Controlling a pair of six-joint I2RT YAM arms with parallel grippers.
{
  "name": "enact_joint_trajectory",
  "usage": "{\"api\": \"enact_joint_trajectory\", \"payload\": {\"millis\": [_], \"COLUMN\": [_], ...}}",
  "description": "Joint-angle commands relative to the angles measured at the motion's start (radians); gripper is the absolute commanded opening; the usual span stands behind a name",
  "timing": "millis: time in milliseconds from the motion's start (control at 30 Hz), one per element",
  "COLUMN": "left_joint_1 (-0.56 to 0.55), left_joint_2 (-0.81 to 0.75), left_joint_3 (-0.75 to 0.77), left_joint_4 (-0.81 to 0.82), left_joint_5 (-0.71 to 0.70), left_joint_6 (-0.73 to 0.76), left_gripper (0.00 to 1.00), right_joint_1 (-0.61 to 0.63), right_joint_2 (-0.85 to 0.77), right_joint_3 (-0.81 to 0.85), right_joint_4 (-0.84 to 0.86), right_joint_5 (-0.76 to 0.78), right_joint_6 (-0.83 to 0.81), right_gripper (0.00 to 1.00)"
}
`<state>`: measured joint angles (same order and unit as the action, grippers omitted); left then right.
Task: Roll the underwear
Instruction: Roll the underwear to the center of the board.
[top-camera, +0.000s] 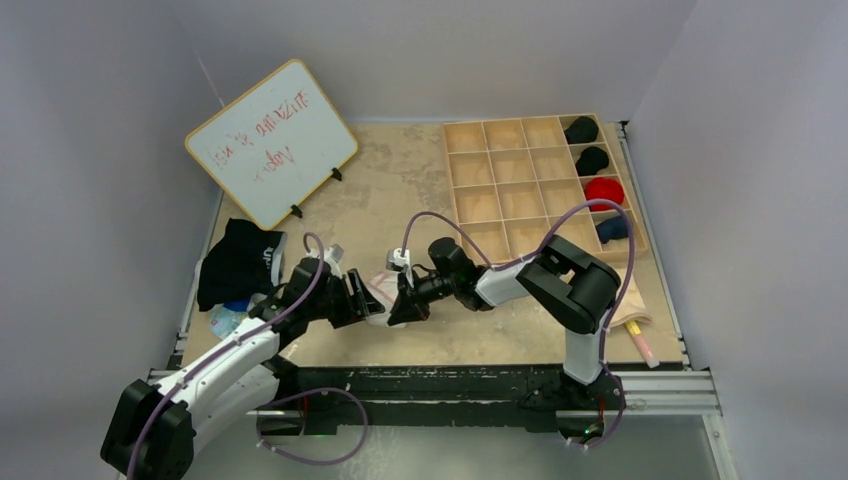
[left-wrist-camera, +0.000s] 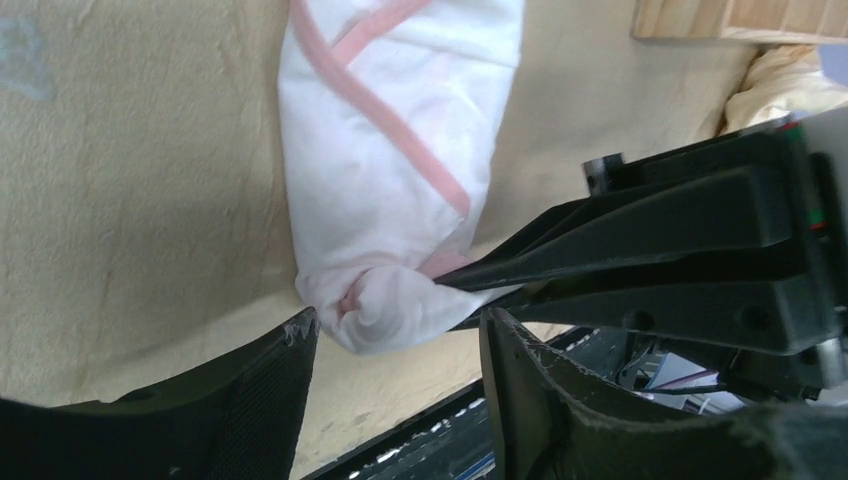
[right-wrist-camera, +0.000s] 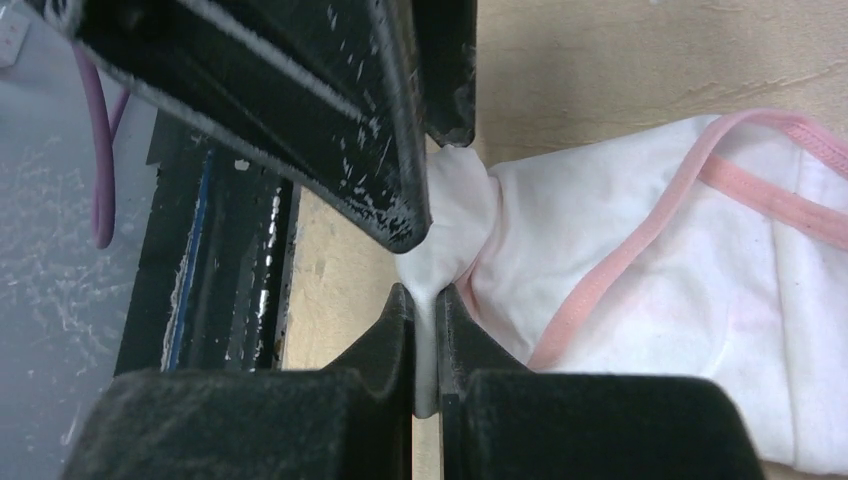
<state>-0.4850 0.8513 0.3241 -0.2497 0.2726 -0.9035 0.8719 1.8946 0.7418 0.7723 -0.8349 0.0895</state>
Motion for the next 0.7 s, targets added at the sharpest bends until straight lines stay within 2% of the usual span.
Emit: {"api": "enact_joint_trajectory", "payload": {"millis": [0, 233, 333, 500, 667], "left_joint_1": [-0.001, 0.000, 0.000, -0.001, -0.003], "left_joint_2": [-0.017, -0.076, -0.084, -0.047, -0.059], "left_joint_3": [-0.041, -0.069, -0.097, -0.132, -0.162], "left_joint_4": [0.017, -0.032, 0.013, 0.084, 0.120], "left_joint_5": [-0.008, -0.096, -0.090, -0.055, -0.041], "left_joint_6": [-0.033, -0.101, -0.125, -0.140, -0.138], "left_gripper": [0.60, 0.63, 0.62, 0.51, 0.50], "right_joint_1": [-0.002, -0.019, -0.028, -0.052, -0.073], "right_joint_2": [0.028, 0.063, 0.079, 0.106, 0.135], "right_joint_3": [0.067, 0.068, 0.077, 0.101, 0.134], "right_joint_4": [-0.198, -0.184, -0.176, -0.169, -0.184], "right_joint_5": [-0.048, -0.060, -0.073, -0.097, -0.137], "right_joint_6": [-0.020, 0.031, 0.061, 0.133, 0.194], "right_gripper": [0.02, 0.02, 0.02, 0.05, 0.07]}}
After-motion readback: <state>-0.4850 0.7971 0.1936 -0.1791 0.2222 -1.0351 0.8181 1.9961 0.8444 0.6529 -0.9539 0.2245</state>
